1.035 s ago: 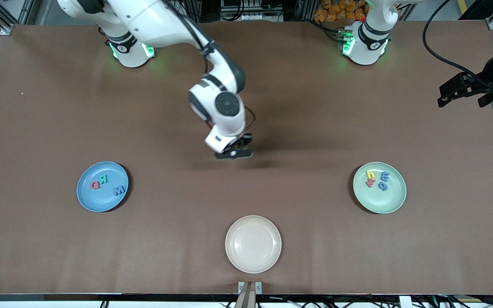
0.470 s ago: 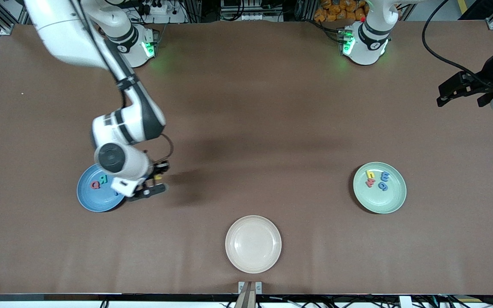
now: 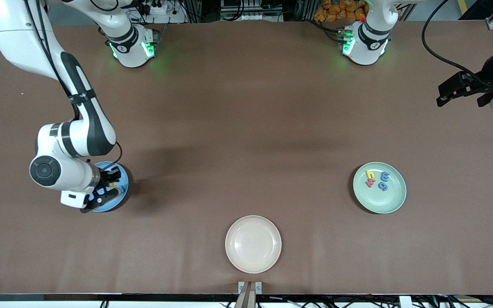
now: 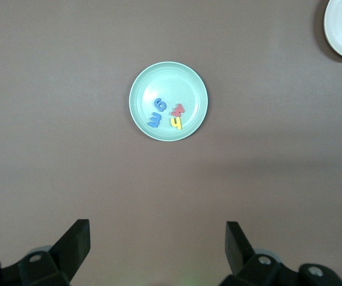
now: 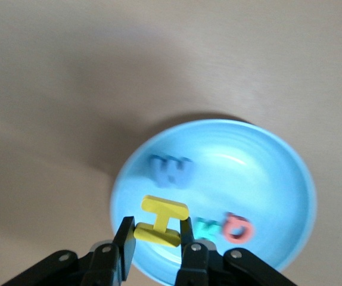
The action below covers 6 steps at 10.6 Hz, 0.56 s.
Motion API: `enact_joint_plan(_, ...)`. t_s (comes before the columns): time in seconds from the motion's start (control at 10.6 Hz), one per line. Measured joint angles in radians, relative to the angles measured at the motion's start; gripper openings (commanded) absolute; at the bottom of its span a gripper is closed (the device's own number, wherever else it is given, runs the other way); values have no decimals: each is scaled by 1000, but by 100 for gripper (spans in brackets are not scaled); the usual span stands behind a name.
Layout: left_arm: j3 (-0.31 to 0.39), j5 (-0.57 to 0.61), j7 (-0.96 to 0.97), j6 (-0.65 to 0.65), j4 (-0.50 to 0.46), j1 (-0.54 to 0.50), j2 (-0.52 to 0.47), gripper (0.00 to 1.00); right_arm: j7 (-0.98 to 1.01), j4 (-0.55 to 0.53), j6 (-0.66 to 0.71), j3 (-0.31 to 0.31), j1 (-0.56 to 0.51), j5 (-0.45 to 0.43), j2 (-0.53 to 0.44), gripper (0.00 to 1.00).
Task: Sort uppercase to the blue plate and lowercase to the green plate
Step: 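Carry the yellow H to the blue plate and open the right gripper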
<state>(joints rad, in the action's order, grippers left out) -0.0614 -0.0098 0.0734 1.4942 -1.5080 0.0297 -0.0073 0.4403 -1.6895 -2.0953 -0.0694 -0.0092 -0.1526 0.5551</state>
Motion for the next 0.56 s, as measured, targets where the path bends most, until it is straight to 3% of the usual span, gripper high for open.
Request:
enact_joint_plan(0.19, 0, 0, 0, 0, 0, 0, 0, 100, 99, 0, -22, 1, -45, -7, 0, 100)
enact_joint_plan(0.56, -1, 0, 0, 0, 0, 1, 0, 100, 114, -2, -22, -8, -49, -6, -3, 100)
